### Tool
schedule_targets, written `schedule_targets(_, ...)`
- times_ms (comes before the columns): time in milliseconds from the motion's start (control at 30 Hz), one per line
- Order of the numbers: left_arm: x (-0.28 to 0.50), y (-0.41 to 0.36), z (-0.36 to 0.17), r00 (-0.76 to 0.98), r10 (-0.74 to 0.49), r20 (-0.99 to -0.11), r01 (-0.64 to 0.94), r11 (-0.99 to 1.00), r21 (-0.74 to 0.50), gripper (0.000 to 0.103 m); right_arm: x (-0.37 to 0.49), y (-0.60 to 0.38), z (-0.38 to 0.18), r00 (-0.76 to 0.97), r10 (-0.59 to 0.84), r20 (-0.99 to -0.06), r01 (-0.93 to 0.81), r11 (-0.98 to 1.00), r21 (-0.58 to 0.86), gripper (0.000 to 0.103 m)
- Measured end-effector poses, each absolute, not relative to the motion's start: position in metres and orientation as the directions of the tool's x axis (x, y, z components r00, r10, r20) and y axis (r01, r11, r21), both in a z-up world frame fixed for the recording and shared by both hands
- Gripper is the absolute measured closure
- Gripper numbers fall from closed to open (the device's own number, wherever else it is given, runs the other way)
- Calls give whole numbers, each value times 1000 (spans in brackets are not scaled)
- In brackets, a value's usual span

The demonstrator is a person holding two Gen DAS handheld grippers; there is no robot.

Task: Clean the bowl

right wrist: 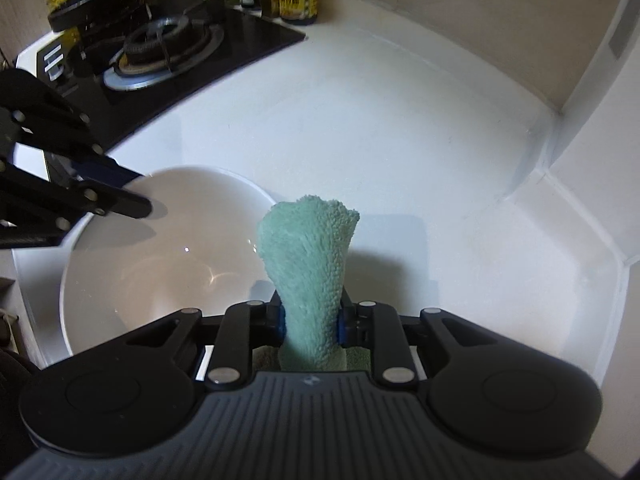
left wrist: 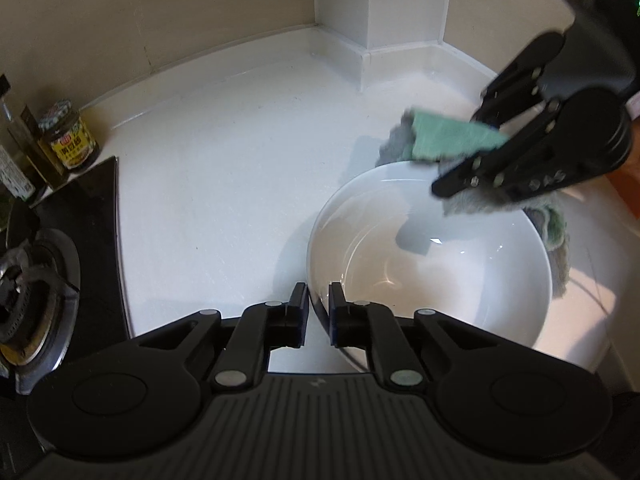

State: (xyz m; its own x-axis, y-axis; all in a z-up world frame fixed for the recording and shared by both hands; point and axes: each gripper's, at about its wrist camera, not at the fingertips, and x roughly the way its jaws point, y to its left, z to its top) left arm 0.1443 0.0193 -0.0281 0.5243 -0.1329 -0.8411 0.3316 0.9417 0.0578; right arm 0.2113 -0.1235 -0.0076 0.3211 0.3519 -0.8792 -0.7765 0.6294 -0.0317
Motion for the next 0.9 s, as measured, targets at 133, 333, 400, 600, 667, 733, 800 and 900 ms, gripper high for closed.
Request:
schedule_targets(133,144,21,-27,522,-139,-842,316,948,40,95,208,-118,3,354,350,-867,-781,621,-69,90)
schedule_targets(333,145,37,-28,517,-203,-832,267,961,-68,96,200,-125,33,391,405,-826,-779,623,-64,91)
schedule_targets(400,144,41,-27,511,-220,-831,261,961,-94,95,196,-123,44,396,430,-811,-785,617,-56,91)
schedule_targets(600,137,45,-24,515,-236,-824,264,958,-109,95,181,-97,42,209,496,-843,-848,520,96,91)
schedule_targets(667,137,45,-24,514,-237,-824,267,957,-109,95,180,-84,21,179,440,-880,-858,508,80,91)
schedule_targets(733,136,43,-24,516,-233,-824,272,957,-101,95,184,-77,5,159,396,-904,-852,518,76,91)
schedule_targets(800,135,42,-24,518,-231,-824,274,957,-96,95,190,-70,-7,160,377,-912,-840,538,75,91)
schedule_targets(900,134,41,-24,521,-233,-821,272,957,-99,95,196,-60,-20,148,350,-925,-834,546,73,91)
